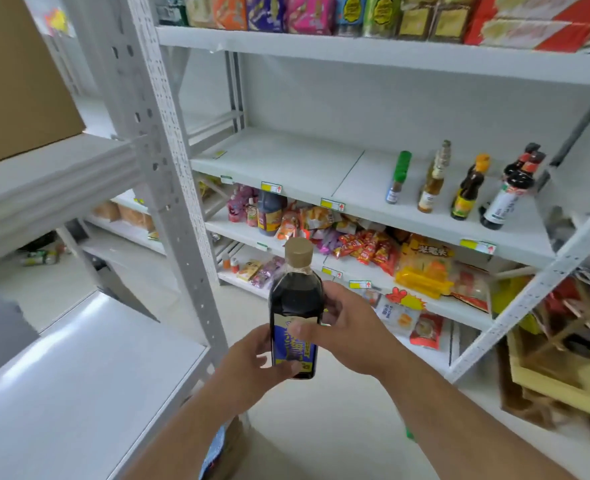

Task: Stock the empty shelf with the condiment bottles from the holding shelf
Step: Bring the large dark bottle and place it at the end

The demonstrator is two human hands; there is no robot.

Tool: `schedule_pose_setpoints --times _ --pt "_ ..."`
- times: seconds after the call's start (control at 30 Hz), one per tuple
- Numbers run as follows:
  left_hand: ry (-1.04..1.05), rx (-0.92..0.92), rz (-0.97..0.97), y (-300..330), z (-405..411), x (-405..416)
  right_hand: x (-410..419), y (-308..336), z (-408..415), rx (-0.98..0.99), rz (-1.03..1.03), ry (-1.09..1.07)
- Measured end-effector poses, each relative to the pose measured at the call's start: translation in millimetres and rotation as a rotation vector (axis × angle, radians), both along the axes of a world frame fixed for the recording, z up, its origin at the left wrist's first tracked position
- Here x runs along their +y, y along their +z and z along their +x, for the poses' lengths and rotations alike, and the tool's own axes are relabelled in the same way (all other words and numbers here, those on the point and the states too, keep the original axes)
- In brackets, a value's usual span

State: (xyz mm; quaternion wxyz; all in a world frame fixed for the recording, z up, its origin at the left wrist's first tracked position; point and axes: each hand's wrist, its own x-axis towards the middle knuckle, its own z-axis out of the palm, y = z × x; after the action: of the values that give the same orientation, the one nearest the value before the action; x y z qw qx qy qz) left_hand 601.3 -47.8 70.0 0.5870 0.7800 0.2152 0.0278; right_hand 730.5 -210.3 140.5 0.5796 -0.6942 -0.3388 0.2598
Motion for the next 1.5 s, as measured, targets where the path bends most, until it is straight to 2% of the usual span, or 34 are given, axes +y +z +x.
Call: schedule_pose_setpoints --times 0.33,0.83,1.2,1.5 --pt "-0.326 0.008 0.031 9.9 120.0 -87.0 -116.5 3.3 68.3 0.026 -0.016 -0.299" --pt "-0.511 -0.009 0.105 20.7 292.7 -229.6 -275.7 4.8 211.3 0.044 0.056 -0.477" --pt "-0.664 0.014 0.159 11.0 412.0 -273.9 -325.1 -2.6 302.9 0.031 -0.021 -0.598" --pt "-0.745 0.0 0.098 2.0 508.0 -288.8 -339.3 1.0 378.9 0.043 -0.061 -0.691"
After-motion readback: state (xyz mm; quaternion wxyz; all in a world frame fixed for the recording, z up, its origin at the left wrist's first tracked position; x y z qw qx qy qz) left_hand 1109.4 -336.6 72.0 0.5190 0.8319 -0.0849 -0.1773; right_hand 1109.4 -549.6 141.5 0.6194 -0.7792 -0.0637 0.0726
